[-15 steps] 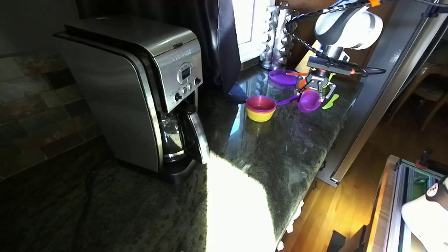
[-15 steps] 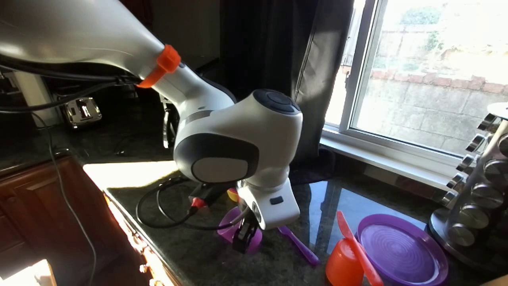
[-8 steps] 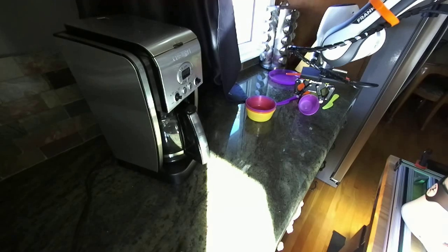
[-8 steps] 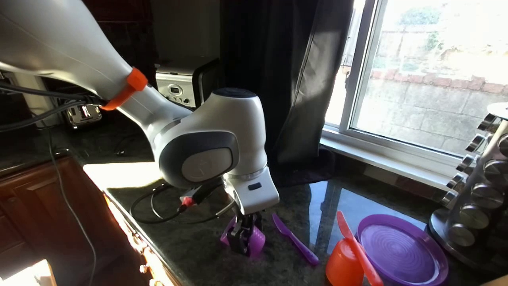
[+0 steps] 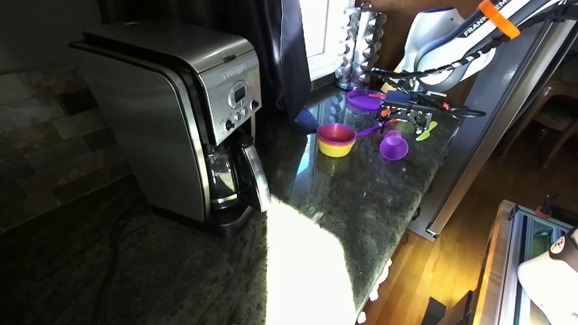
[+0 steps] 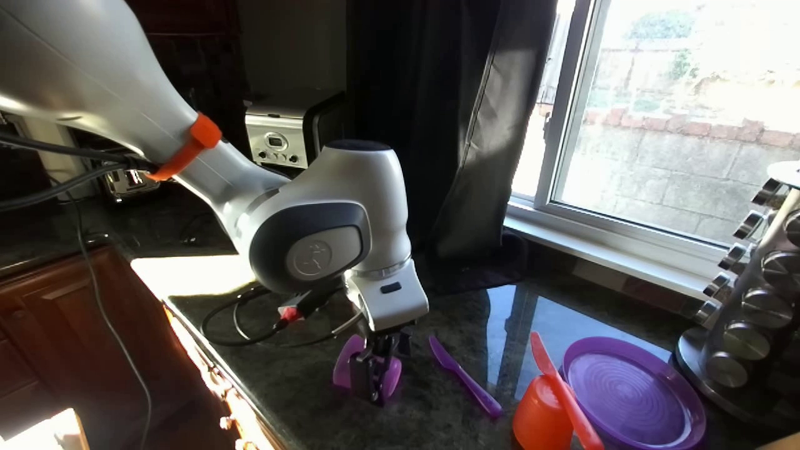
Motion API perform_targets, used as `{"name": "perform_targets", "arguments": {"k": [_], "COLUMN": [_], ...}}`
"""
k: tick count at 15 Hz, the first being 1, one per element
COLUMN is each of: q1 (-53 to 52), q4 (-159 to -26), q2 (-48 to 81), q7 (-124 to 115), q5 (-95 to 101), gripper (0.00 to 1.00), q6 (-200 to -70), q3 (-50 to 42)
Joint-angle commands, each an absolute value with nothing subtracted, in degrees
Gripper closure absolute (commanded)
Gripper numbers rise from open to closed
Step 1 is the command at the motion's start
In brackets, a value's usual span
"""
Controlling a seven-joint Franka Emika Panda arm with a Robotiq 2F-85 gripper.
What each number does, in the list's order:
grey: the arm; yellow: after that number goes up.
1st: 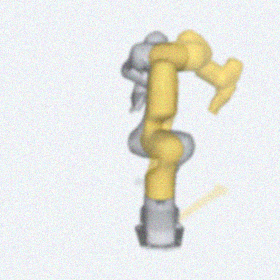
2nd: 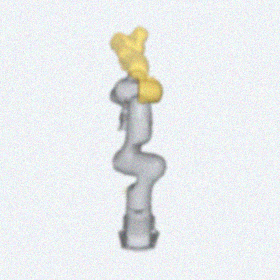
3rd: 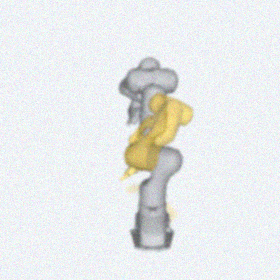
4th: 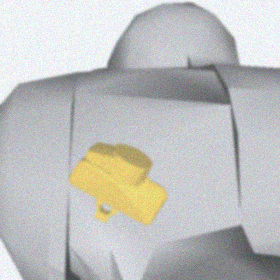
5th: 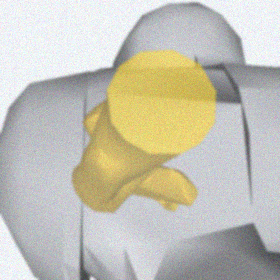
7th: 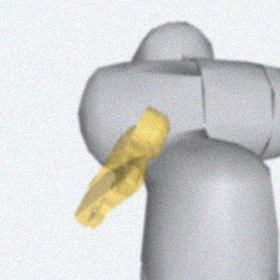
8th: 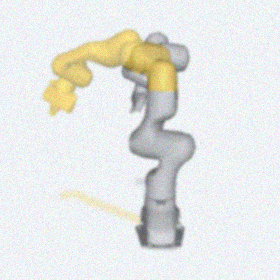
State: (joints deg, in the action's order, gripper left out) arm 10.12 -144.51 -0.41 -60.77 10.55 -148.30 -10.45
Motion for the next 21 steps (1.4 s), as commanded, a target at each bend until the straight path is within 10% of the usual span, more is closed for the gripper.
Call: {"name": "perform_targets", "arguments": {"k": [1, 11, 16, 21], "q1": [10.3, 10.8, 11.5, 11.5], "q4": [-146.2, -142.8, -141.3, -141.0], "q2": [-2.1, 0.0, 0.8, -0.1], "q7": [-58.0, -30.5, -28.0, -27.0], "q5": [8.3, -16.1, -18.4, -19.3], "gripper": [0.0, 0.0, 0.34, 0.0], "q6": [-148.5, -142.6, -139.1, -135.6], "q3": [-10.4, -11.1, -11.7, -11.6]}}
